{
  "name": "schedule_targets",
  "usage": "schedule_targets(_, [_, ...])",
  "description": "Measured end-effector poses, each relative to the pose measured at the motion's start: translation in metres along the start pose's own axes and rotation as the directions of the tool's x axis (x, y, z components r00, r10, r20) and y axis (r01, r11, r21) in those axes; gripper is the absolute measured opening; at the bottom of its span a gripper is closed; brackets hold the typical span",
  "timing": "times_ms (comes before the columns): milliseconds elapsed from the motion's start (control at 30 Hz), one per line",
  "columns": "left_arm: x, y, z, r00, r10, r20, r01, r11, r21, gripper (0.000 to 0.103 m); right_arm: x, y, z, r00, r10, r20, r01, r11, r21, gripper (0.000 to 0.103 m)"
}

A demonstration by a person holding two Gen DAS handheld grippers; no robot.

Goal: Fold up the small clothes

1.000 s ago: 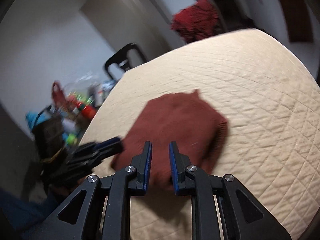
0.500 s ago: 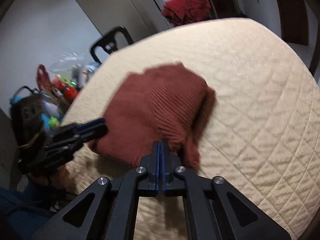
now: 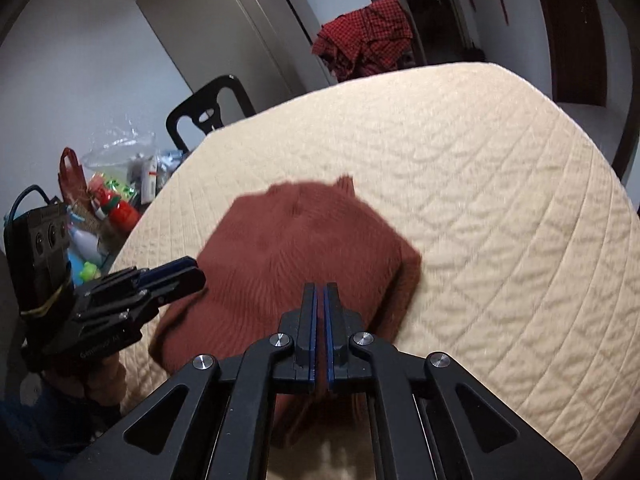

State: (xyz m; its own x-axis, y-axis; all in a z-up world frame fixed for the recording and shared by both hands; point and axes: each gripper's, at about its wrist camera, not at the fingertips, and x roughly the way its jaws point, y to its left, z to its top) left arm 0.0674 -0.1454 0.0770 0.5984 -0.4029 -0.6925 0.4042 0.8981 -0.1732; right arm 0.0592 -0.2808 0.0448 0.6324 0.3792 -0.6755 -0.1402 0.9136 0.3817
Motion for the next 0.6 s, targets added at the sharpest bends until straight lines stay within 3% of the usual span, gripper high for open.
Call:
schedule_targets(167, [0.017, 0.001, 0.0, 0.999, 0.047, -0.026, -0.046, 0.999, 0.003, 0.025, 0.023, -0.009, 0.005, 0.999, -0.034, -0.023, 0.034, 0.999, 0.009, 0.004])
schedule_targets(600, [0.019, 0.0, 0.0, 0.998, 0.053, -0.023, -0.053, 0.999, 0.009, 0.025, 0.008, -0.006, 0.002, 0.999, -0.05, -0.004, 0.05, 0.999, 0.004, 0.006])
